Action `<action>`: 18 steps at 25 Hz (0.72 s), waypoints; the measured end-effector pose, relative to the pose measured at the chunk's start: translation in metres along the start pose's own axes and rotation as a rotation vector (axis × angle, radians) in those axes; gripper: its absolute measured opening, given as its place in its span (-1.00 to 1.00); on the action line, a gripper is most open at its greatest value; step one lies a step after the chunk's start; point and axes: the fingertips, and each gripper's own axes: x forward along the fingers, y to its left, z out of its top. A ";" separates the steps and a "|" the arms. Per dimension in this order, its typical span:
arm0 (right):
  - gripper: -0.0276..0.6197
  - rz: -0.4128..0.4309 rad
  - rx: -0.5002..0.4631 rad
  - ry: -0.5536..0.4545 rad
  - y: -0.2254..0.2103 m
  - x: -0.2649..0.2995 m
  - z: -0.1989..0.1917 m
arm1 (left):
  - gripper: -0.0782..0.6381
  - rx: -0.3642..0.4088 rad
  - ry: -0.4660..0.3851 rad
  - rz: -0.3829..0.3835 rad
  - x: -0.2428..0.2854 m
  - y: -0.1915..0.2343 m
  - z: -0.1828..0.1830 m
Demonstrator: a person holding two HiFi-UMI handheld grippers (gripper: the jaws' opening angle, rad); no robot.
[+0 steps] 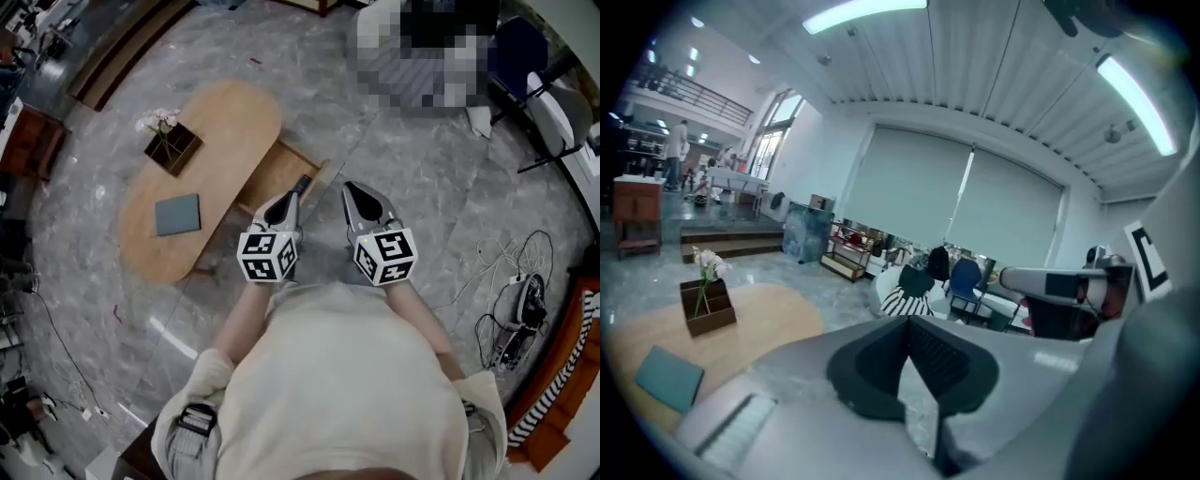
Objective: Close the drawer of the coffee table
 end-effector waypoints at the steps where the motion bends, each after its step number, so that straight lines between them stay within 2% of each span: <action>1: -0.91 0.027 -0.013 0.010 -0.011 0.004 0.006 | -0.78 -0.021 -0.013 0.034 0.006 -0.001 0.004; 5: -0.91 0.124 -0.056 0.050 -0.047 0.015 0.017 | -0.78 -0.093 -0.052 0.148 0.023 -0.010 0.011; 11: -0.91 0.256 -0.090 0.090 -0.088 0.042 0.020 | -0.78 -0.156 -0.094 0.293 0.049 -0.018 0.009; 18: -0.91 0.453 -0.127 0.150 -0.093 0.075 0.013 | -0.78 -0.257 -0.157 0.514 0.041 -0.010 -0.004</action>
